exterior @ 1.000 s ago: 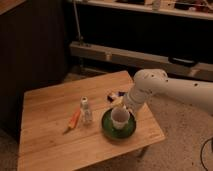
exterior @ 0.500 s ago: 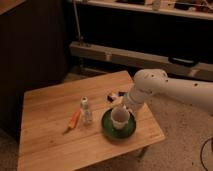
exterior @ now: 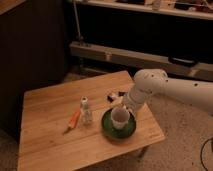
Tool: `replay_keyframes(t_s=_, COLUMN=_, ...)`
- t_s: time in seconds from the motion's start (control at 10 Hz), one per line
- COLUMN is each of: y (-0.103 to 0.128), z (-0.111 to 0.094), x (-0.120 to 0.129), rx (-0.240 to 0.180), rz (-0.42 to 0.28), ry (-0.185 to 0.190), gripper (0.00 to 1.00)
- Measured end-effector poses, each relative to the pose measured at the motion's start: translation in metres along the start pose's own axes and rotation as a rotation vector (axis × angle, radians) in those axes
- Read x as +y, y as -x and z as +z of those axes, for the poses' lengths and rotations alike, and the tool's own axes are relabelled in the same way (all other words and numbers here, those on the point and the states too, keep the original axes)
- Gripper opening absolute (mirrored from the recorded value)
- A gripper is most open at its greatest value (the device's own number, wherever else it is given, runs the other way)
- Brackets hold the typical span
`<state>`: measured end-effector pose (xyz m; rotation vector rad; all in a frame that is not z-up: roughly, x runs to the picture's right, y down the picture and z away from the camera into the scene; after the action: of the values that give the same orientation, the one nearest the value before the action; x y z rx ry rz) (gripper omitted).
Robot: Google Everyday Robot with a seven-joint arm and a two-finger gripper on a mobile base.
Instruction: Drag the pepper across the table
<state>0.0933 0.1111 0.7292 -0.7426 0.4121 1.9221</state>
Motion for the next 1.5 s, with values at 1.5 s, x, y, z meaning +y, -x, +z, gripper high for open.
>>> replay_keyframes(t_s=1.5, y=-0.06, z=-0.049, x=0.175, rx=0.048, rz=-0.304, ry=-0.107, gripper=0.8)
